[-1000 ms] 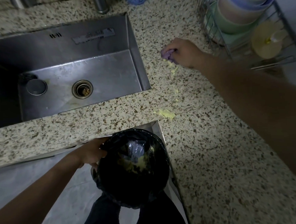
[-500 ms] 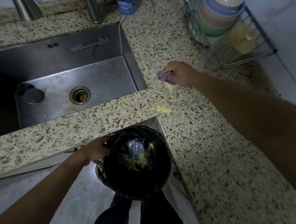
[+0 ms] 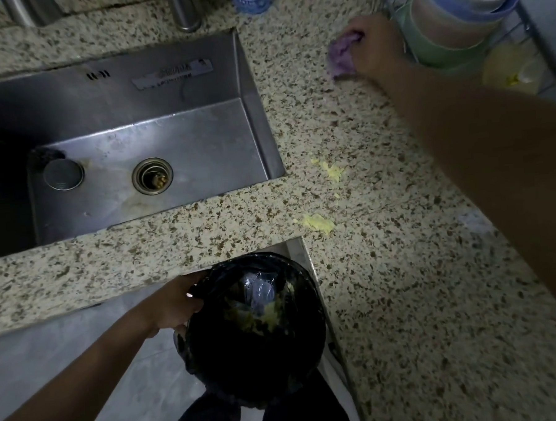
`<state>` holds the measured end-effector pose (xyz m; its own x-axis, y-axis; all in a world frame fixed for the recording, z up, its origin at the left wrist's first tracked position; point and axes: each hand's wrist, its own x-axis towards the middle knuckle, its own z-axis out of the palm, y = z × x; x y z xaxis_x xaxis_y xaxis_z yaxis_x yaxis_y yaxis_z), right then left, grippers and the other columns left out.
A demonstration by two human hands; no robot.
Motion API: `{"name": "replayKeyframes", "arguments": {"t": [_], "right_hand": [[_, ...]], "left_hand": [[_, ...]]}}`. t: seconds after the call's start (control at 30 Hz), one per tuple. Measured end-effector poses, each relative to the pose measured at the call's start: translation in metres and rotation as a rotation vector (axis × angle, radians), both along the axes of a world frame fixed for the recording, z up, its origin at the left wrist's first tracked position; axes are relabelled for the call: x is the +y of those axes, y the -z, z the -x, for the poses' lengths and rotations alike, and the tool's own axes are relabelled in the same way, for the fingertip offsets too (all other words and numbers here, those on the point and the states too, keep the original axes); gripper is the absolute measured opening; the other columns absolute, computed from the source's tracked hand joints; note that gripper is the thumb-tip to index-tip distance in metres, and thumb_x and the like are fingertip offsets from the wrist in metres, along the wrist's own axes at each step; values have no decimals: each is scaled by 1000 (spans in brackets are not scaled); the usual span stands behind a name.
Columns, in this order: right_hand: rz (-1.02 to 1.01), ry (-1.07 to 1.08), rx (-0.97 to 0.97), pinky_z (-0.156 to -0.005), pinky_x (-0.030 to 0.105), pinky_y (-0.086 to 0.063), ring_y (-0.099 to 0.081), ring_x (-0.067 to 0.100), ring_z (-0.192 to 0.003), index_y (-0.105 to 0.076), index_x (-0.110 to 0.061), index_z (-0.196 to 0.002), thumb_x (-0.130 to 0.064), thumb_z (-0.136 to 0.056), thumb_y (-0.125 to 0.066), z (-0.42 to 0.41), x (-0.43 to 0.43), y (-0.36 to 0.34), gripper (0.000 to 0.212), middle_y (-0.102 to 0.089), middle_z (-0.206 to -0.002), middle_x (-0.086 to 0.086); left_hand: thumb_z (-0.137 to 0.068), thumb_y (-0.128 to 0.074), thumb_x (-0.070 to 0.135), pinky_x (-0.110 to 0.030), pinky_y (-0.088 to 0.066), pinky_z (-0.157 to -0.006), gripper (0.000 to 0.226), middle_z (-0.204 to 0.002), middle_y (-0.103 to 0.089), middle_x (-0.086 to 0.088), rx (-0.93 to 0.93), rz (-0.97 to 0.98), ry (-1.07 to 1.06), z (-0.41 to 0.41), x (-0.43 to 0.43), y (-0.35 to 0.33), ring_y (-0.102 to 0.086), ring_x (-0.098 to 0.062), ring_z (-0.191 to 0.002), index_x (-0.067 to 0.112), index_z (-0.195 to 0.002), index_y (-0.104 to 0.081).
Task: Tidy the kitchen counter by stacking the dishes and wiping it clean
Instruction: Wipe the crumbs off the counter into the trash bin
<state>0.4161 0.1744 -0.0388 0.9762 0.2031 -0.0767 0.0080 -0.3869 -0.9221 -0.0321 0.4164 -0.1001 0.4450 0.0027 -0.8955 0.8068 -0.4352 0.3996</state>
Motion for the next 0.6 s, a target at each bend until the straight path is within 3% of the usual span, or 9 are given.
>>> {"name": "replayKeyframes", "arguments": {"t": [0.07,0.13,0.17,0.23,0.3,0.33,0.43,0.5,0.6], "right_hand": [[404,5,-273,-47,30,-26,-41,10,-41,-39,-1,-54,9,-84,-48,-17,3,11,33,-37,-49,14],[749,-186,-295,-79,42,-31,-55,-7,-75,-70,-5,-81,-5,-79,-56,-33,5,40,14,-68,-82,24],[743,-157,-223,-89,42,-24,-49,-18,-86,-76,-13,-89,-9,-79,-56,-36,7,50,22,-72,-93,20],[663,-121,-170,-87,36,-27,-47,-23,-84,-77,-16,-89,-10,-81,-54,-29,15,50,25,-70,-87,13],[532,-151,-173,-63,34,-34,-53,5,-55,-63,-2,-68,-1,-83,-50,-24,31,45,21,-48,-69,19],[347,-80,-73,-54,31,-30,-38,12,-45,-46,1,-55,7,-85,-46,-22,35,41,30,-32,-60,14],[73,-48,192,-52,29,-33,-31,18,-49,-42,-10,-52,17,-83,-49,-18,35,36,42,-31,-58,1],[266,-189,98,-54,30,-37,-38,19,-52,-53,-4,-51,13,-83,-56,-14,33,24,36,-40,-56,3],[710,-592,-229,-69,23,-44,-48,0,-64,-67,-35,-68,-3,-94,-53,-8,21,15,43,-59,-72,-11]], "left_hand": [[-101,-54,0,-38,-61,-59,60,-114,-68,2,8,-9,-34,1,2,7,-74,-34,-81,34,-149,-44],[-101,-54,1,-36,-60,-58,62,-112,-68,2,13,-18,-29,1,2,10,-74,-26,-70,33,-152,-41],[-101,-54,0,-36,-59,-57,62,-112,-67,4,12,-22,-23,1,2,10,-73,-21,-67,34,-152,-41],[-101,-53,0,-39,-62,-60,62,-116,-66,8,4,-21,-9,1,1,9,-75,-24,-72,35,-151,-42],[-102,-53,1,-39,-62,-62,61,-121,-65,5,7,-37,-12,0,2,8,-75,-32,-79,36,-151,-42],[-102,-53,2,-37,-61,-60,62,-125,-65,2,11,-42,-11,1,2,9,-75,-32,-79,36,-152,-42],[-102,-52,1,-35,-58,-58,62,-127,-65,-1,-2,-39,-10,1,1,8,-72,-26,-71,34,-153,-41],[-102,-52,1,-34,-58,-57,62,-128,-64,-2,-4,-43,-11,1,0,6,-73,-24,-73,35,-152,-41],[-103,-50,1,-33,-59,-57,58,-128,-63,0,3,-23,-24,0,-1,2,-75,-22,-74,41,-144,-41]]}}
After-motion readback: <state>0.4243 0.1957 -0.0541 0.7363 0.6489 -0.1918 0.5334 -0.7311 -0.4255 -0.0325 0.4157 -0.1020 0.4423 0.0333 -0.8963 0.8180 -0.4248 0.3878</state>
